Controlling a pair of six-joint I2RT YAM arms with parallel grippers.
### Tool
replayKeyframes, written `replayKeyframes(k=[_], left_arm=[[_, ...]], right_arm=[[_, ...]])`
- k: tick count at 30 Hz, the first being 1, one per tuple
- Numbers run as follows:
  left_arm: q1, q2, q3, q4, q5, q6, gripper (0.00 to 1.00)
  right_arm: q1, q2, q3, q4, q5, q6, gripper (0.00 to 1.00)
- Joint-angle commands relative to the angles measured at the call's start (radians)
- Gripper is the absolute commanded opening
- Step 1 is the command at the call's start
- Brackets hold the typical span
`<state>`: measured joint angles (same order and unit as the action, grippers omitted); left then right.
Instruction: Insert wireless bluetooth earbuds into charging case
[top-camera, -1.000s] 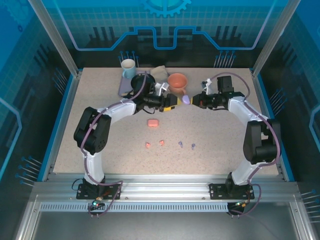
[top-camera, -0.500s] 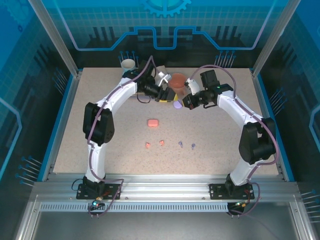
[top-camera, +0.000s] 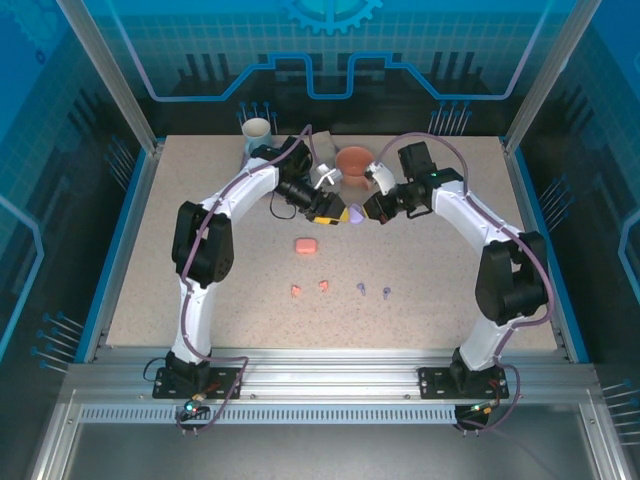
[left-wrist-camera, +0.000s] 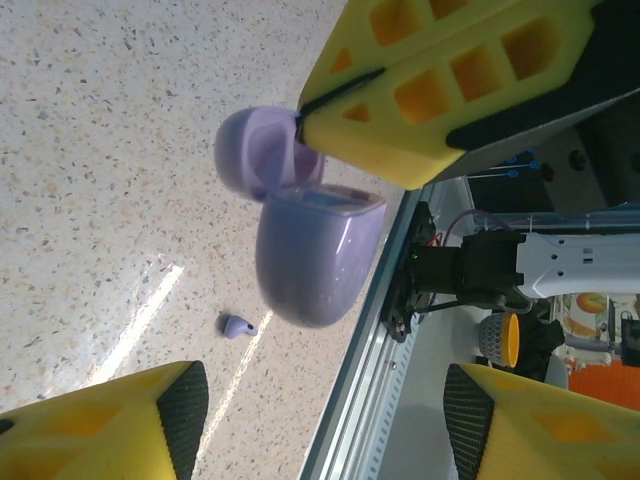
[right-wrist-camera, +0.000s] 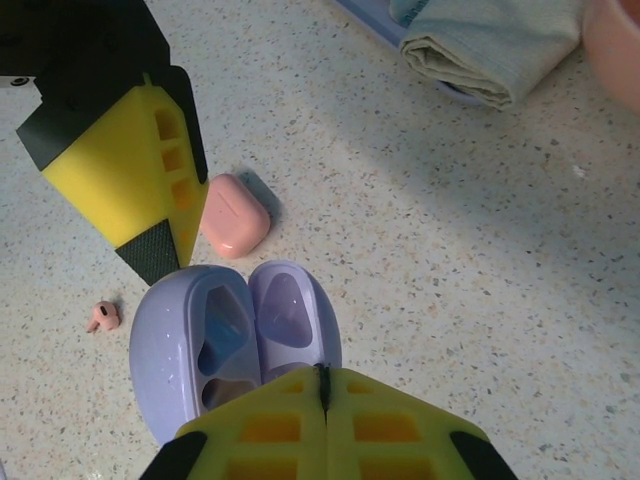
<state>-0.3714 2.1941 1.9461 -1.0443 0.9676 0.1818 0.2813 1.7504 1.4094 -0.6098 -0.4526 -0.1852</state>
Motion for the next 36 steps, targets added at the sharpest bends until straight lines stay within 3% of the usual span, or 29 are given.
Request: replayKeyframes(k=[1,9,16,22,36], left_arm=[[-0.008,0.031,0.029,-0.026,0.054,0.027,0.65],[-0.018,0.052,0.054,-0.01,0.063,0.019,0.61],[-0.02,0.055,0.058,-0.029,0.084,0.044,0.48],[-0.018,0.059,0.053,-0.036,0.1,0.057,0.47],[-0.009,0.06,0.054,-0.036,0.154,0.067,0.26]], right_arm=[[0.024,0.009,0.038,-0.005,-0.051,-0.011,0.0],[0.058,0.019,0.061,-0.019,-0.056,-0.008,0.0],[0.067,0.038,0.072,-0.022,-0.047,-0.004,0.0],[0.069,0.04,0.076,-0.034,-0.042,-0.009,0.0],[0.068,0.039,0.083,-0.035,-0.027,-0.008,0.0]])
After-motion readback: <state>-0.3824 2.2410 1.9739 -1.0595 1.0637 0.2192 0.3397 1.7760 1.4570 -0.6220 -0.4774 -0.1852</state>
